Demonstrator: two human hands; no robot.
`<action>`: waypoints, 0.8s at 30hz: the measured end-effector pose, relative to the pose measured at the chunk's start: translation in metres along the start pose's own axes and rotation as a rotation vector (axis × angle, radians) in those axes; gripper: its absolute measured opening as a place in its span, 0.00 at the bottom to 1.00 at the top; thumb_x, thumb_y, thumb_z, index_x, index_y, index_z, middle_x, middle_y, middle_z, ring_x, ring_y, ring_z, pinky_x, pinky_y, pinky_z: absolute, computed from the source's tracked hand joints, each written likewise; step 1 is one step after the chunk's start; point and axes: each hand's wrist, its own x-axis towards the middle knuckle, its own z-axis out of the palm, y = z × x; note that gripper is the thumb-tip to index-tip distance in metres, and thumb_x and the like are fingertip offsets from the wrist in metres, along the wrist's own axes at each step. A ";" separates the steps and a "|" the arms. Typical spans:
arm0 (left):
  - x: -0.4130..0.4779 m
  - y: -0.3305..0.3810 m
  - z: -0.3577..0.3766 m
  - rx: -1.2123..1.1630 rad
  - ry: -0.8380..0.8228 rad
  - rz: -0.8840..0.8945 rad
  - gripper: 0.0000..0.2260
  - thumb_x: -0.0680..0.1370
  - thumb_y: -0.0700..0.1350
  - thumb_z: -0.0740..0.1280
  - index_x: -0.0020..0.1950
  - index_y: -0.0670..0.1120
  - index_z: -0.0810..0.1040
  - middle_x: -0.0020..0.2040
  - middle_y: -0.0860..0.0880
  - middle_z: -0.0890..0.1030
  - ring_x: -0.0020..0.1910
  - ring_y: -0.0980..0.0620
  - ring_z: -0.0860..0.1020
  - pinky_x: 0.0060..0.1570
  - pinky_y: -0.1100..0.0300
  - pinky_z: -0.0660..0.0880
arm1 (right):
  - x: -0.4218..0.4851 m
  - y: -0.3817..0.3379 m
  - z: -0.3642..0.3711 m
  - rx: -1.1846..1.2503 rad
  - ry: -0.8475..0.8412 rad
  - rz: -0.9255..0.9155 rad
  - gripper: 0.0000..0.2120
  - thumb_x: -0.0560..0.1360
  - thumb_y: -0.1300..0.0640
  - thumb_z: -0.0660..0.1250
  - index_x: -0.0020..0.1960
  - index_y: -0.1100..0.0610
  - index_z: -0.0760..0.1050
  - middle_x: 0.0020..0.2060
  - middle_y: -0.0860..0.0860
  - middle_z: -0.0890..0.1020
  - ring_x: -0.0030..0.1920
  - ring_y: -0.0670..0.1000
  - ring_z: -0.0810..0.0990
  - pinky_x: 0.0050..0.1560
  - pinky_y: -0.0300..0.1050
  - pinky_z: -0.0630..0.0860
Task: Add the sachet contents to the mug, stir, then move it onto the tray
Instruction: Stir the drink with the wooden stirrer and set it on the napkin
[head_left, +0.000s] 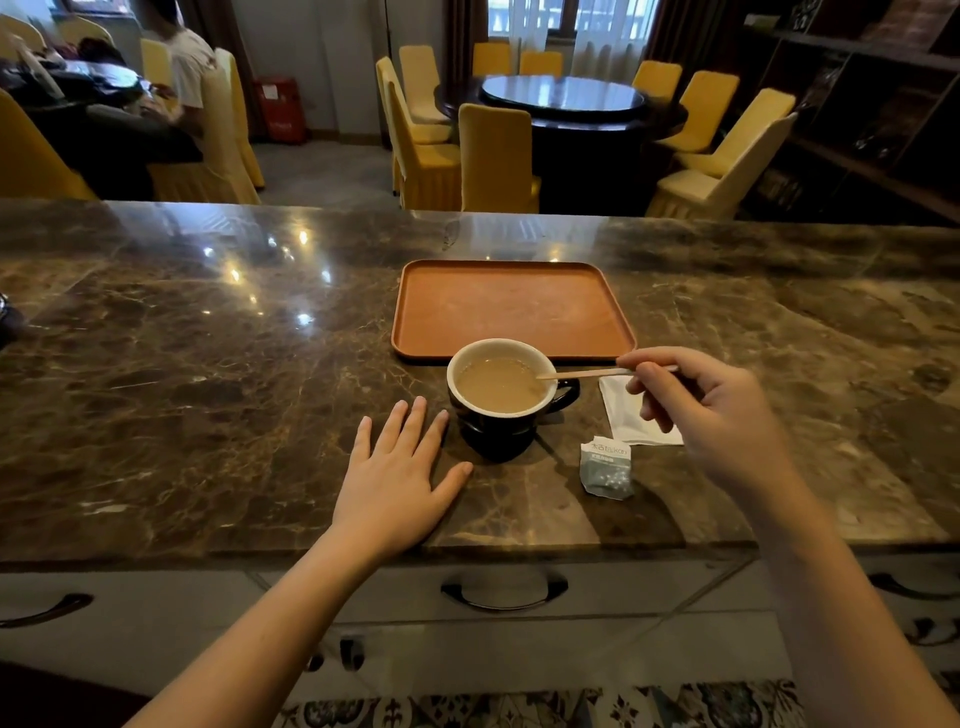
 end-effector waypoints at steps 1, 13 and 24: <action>0.000 0.000 0.000 0.000 0.003 0.003 0.32 0.72 0.68 0.37 0.73 0.55 0.42 0.73 0.52 0.39 0.71 0.55 0.37 0.68 0.49 0.35 | 0.000 0.001 0.000 -0.007 -0.003 0.005 0.09 0.76 0.62 0.61 0.51 0.57 0.79 0.37 0.55 0.81 0.32 0.45 0.76 0.31 0.33 0.73; -0.001 0.002 0.000 -0.006 -0.004 0.005 0.35 0.68 0.68 0.33 0.73 0.55 0.42 0.75 0.51 0.41 0.73 0.53 0.38 0.70 0.48 0.36 | -0.012 0.023 -0.038 0.254 0.369 0.213 0.09 0.75 0.59 0.63 0.51 0.58 0.80 0.37 0.50 0.83 0.35 0.44 0.80 0.37 0.34 0.79; 0.000 0.002 -0.003 0.006 -0.039 -0.002 0.30 0.75 0.65 0.41 0.73 0.55 0.41 0.75 0.51 0.41 0.73 0.53 0.38 0.70 0.48 0.37 | -0.037 0.071 -0.024 -0.096 0.511 0.179 0.11 0.75 0.57 0.64 0.56 0.58 0.78 0.45 0.56 0.83 0.41 0.50 0.81 0.41 0.29 0.76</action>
